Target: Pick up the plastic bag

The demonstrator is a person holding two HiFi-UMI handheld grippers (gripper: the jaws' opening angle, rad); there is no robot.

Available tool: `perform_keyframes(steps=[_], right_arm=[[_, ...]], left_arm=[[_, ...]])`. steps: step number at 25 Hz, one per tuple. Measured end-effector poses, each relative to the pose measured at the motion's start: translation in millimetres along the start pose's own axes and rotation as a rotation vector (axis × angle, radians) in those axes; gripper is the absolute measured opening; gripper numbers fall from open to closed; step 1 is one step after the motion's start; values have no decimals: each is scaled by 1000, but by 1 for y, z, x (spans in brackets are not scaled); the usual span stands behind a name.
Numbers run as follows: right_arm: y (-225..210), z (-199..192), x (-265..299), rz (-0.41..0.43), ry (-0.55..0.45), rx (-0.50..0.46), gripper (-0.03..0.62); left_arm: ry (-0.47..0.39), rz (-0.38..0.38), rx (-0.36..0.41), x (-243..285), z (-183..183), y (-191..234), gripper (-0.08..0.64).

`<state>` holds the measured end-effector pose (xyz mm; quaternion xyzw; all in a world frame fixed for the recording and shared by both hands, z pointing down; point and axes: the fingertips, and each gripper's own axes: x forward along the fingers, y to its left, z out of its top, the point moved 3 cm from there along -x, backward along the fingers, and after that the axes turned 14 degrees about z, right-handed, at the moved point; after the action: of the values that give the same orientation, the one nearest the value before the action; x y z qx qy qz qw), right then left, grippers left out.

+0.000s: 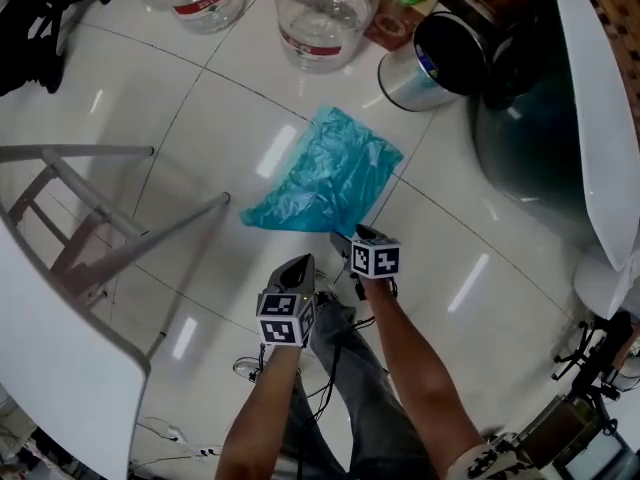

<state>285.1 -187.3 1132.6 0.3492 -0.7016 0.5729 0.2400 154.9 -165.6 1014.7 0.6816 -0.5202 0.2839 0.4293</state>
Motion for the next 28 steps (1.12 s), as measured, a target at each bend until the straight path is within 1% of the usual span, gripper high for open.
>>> perform_keyframes(steps=[3, 5, 9, 11, 13, 16, 20, 23, 24, 26, 27, 28], right_arm=[[-41, -11, 39, -13, -9, 42, 328], [-60, -16, 62, -13, -5, 43, 328], [-91, -12, 101, -19, 24, -40, 328], [-102, -12, 118, -13, 56, -79, 327], [-107, -12, 132, -7, 82, -123, 327], [-121, -14, 147, 22, 92, -176, 328], [-132, -14, 161, 10, 140, -224, 328], [-126, -16, 176, 58, 202, -266, 322], [-121, -19, 179, 74, 233, -277, 291], [-109, -23, 178, 102, 277, -294, 131], [-100, -24, 175, 125, 279, -306, 50], [-89, -24, 171, 156, 269, -317, 16]], left_arm=[[11, -1, -11, 46, -22, 15, 0], [20, -1, -8, 71, -33, 22, 0], [26, -8, 8, 111, -45, 30, 0], [22, -3, 6, 124, -49, 36, 0], [15, 6, -6, 132, -51, 43, 0], [5, 7, -40, 138, -58, 46, 0], [2, 19, -70, 138, -71, 54, 0], [14, 25, -91, 135, -81, 61, 0], [20, 29, -95, 132, -83, 64, 0], [26, 39, -103, 125, -85, 67, 0], [27, 44, -109, 121, -85, 67, 0], [26, 48, -117, 115, -84, 66, 0]])
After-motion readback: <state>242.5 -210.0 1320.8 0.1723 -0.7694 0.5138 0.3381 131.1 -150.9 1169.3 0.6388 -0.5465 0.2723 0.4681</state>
